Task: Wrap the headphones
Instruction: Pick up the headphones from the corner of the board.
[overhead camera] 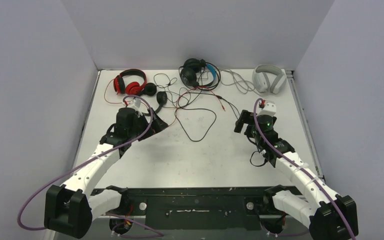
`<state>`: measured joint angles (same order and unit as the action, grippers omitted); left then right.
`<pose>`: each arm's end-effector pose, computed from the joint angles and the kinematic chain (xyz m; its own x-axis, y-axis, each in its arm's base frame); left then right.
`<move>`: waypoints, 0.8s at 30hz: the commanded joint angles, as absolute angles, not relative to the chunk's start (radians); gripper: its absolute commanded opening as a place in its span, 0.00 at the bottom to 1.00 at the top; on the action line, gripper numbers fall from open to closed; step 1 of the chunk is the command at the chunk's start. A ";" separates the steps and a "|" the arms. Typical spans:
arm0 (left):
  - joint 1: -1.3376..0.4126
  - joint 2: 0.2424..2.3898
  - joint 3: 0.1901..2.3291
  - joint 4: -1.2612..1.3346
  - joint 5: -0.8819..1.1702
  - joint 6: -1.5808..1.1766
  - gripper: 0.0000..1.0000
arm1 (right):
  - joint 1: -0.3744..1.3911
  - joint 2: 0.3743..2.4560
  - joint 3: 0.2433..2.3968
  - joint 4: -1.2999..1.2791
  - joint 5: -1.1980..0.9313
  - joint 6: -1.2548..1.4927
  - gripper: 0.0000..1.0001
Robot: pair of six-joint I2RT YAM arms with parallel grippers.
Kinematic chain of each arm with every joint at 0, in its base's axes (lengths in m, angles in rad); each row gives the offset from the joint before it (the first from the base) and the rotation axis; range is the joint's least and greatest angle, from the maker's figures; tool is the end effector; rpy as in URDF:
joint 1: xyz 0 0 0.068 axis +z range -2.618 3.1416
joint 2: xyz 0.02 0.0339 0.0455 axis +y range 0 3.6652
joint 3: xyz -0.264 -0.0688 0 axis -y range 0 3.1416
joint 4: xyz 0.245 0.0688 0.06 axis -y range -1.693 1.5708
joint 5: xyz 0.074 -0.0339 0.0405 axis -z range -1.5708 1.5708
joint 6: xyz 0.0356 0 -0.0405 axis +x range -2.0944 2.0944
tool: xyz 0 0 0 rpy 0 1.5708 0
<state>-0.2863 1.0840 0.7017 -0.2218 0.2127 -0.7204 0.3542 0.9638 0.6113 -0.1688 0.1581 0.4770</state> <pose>0.2240 -0.0738 0.2493 -0.7016 -0.4656 -0.5394 -0.0268 0.7737 -0.6330 0.2033 0.0692 0.2477 -0.5134 0.2935 -0.8064 0.0239 0.9442 0.3285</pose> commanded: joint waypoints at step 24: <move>0.126 1.517 1.223 -0.278 -0.082 -0.732 0.94 | 0.352 0.925 0.611 -0.114 0.013 0.415 1.00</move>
<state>0.1204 1.4456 1.0866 -0.2890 -0.0063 -0.7349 0.3538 0.9569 0.5980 -0.1444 0.0303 0.4385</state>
